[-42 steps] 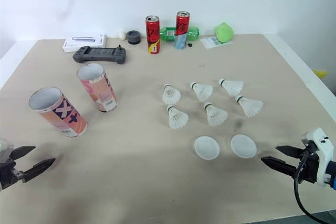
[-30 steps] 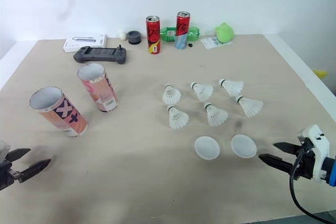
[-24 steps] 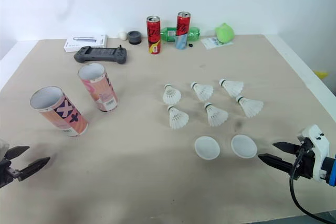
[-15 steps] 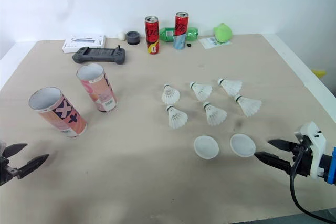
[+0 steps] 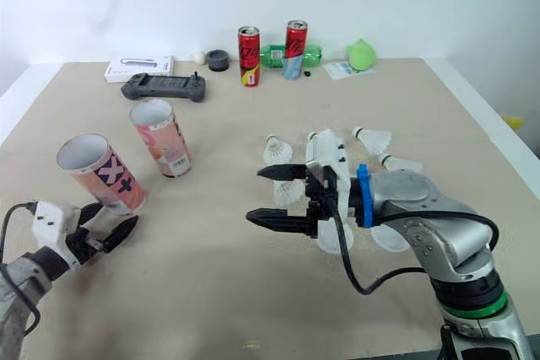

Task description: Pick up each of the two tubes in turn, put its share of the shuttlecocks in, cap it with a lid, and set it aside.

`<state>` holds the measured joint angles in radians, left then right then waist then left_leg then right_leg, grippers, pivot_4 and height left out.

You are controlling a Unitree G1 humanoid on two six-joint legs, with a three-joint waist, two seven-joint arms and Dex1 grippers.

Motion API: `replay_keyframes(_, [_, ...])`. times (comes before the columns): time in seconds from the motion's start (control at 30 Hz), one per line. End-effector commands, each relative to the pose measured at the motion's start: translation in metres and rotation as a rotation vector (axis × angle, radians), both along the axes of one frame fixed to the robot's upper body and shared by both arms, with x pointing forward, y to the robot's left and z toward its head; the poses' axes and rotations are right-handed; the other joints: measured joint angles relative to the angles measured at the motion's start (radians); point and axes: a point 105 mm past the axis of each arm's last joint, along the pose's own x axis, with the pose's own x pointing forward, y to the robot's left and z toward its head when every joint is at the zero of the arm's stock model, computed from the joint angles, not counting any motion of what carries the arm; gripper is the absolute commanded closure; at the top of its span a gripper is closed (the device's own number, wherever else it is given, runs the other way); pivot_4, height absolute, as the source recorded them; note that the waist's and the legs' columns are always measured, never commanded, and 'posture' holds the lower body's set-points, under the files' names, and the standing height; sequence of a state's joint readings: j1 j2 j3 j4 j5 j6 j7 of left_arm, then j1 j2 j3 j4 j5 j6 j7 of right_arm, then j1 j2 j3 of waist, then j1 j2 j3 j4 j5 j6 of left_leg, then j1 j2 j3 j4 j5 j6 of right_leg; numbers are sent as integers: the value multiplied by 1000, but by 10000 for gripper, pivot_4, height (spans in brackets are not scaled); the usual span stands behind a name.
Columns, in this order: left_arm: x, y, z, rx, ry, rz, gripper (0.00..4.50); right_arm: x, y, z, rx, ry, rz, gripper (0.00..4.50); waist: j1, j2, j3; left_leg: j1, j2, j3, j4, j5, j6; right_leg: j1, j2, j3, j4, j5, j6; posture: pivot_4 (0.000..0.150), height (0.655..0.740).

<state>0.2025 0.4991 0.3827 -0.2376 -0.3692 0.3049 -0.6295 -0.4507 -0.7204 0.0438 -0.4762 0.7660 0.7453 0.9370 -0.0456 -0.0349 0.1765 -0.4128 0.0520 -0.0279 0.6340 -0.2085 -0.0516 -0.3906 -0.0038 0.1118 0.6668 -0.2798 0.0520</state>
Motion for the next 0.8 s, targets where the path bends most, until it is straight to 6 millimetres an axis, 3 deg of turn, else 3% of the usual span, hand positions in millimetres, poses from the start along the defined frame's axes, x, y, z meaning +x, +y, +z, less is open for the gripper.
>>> replay_keyframes(0.03, [9,-1,-3,29,-3,17,0,4,5,9,12,-66,6,1530,0,0,0,0,0,0,0,0,0,0,0,0,0,2,-3,1500,7400])
replay_keyframes(0.4, [44,-2,-9,39,-7,46,0,6,10,8,22,-71,-3,1530,0,2,-1,5,0,0,0,4,5,3,1,-1,2,2,2,1500,7400])
replay_keyframes(0.6, [51,-5,-11,47,-19,34,0,5,12,8,29,-68,-11,1530,0,3,-1,5,0,0,0,6,6,3,1,0,2,5,2,1500,7400])
replay_keyframes(0.7, [51,-5,-14,45,-12,43,6893,4,12,7,30,-67,-14,0,0,3,-1,5,0,0,0,6,6,3,1,0,2,5,2,1500,7400])
replay_keyframes(0.8, [50,-3,-15,49,-7,52,6893,4,11,6,27,-64,-18,0,0,4,-1,5,0,0,0,6,6,2,1,0,2,5,2,1500,7400])
